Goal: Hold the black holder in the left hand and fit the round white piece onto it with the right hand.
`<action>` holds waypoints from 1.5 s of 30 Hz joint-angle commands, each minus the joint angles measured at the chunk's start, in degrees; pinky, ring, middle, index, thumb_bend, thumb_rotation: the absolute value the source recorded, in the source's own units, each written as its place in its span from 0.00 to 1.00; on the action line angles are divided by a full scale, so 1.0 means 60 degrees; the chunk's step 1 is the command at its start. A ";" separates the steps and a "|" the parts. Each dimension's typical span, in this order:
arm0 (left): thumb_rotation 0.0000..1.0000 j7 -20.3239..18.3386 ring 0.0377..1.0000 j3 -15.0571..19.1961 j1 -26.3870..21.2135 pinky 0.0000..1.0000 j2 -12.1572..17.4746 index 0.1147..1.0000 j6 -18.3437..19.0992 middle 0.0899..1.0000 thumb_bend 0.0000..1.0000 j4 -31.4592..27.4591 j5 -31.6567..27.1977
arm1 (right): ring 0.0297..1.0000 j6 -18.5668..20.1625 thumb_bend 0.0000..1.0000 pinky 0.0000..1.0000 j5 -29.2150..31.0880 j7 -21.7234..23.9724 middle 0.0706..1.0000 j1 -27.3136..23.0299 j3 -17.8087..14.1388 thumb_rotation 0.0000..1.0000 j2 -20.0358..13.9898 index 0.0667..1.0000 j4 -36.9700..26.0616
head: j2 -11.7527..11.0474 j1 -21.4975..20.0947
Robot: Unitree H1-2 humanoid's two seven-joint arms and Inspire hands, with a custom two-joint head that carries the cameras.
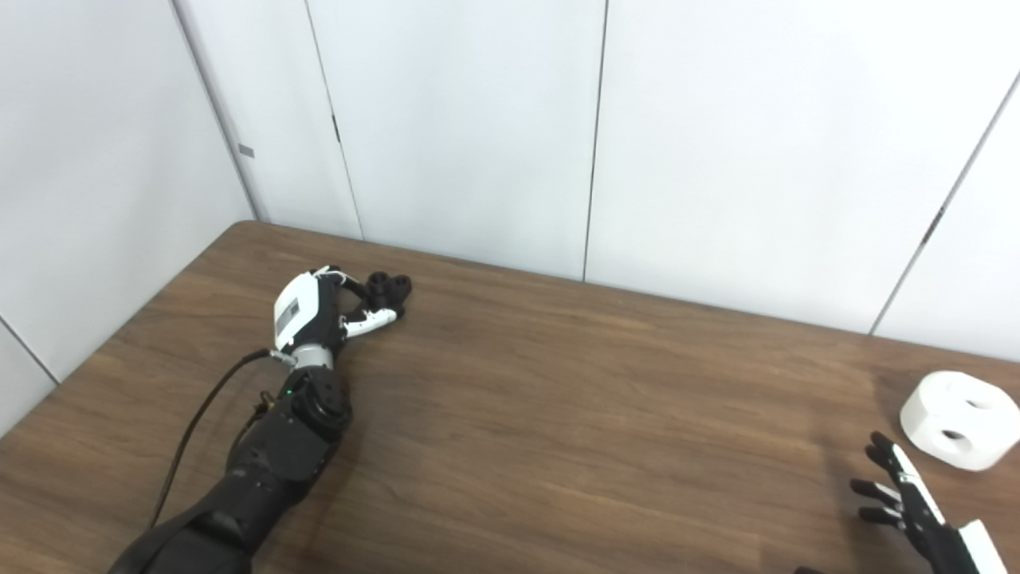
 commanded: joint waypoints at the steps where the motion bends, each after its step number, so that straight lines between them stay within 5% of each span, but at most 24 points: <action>1: 0.06 -0.0569 0.98 -0.0213 0.0056 1.00 0.0032 0.42 -0.0427 0.88 0.52 -0.0016 -0.0110 | 0.81 -0.0124 0.76 0.72 0.0001 -0.0034 0.94 -0.0190 -0.0085 0.23 -0.0158 0.96 -0.0309 | 0.0001 -0.0016; 13: 0.06 -0.3424 1.00 -0.1883 0.0485 1.00 0.0389 0.42 -0.1613 0.95 0.53 -0.1488 -0.0053 | 0.80 -0.0101 0.78 0.67 -0.0111 -0.0084 0.92 -0.0338 -0.0027 0.23 -0.0014 0.95 -0.0271 | -0.0013 -0.0460; 22: 0.06 -0.4683 1.00 -0.2884 0.0416 1.00 0.0164 0.42 -0.2222 0.95 0.53 -0.1938 -0.0019 | 0.81 0.0189 0.80 0.72 -0.0146 -0.0016 0.93 -0.0463 0.0072 0.18 0.0113 0.94 -0.0428 | 0.0098 -0.1211; 26: 0.06 -0.5025 1.00 -0.3405 0.0276 1.00 -0.0234 0.41 -0.2394 0.95 0.53 -0.1942 0.0122 | 0.81 0.0452 0.80 0.72 -0.0247 0.0011 0.93 -0.0438 0.0102 0.24 0.0075 0.94 -0.0565 | 0.0141 -0.1508; 33: 0.06 -0.5641 1.00 -0.4337 0.0022 1.00 -0.0986 0.41 -0.2466 0.96 0.53 -0.1871 0.0304 | 0.79 -0.0045 0.82 0.69 -0.0278 -0.0183 0.92 -0.0520 0.0190 0.27 0.0188 0.93 -0.0358 | 0.0265 -0.2085; 39: 0.06 -0.5914 1.00 -0.4792 -0.0142 0.92 -0.1539 0.41 -0.2789 0.96 0.52 -0.1568 0.0293 | 0.79 -0.0003 0.82 0.69 -0.0494 -0.0238 0.91 -0.0526 0.0227 0.19 0.0333 0.94 -0.0565 | 0.0355 -0.2468; 45: 0.06 -0.6091 1.00 -0.4845 -0.0158 0.99 -0.1912 0.41 -0.3123 0.96 0.52 -0.1306 0.0265 | 0.79 0.0087 0.82 0.68 -0.0687 -0.0252 0.91 -0.0551 0.0267 0.22 0.0442 0.94 -0.0738 | 0.0459 -0.2873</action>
